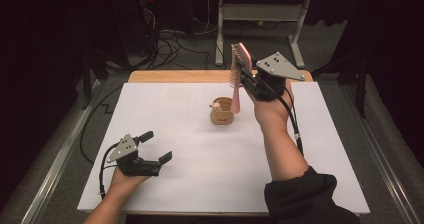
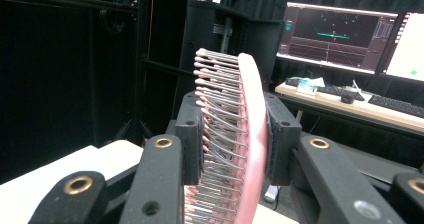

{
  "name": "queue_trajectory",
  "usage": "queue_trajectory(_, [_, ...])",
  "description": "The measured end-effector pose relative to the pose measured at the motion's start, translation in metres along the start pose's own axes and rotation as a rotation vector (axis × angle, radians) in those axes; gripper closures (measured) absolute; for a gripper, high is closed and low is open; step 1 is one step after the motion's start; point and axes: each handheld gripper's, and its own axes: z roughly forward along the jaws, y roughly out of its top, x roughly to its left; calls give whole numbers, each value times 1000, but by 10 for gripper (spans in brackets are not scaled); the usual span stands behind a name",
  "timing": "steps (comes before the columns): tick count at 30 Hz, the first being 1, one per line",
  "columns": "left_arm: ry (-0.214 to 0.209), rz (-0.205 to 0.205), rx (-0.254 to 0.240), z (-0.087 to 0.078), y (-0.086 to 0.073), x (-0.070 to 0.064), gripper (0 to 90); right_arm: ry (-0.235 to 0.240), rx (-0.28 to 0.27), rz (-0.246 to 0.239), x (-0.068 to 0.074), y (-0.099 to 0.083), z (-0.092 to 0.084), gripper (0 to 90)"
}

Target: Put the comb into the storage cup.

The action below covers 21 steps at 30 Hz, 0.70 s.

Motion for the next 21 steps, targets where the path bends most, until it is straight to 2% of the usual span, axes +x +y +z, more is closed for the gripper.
queue_trajectory(21, [0,-3,1,-1,0,0,0,-26,0,14,2,-13,37,682])
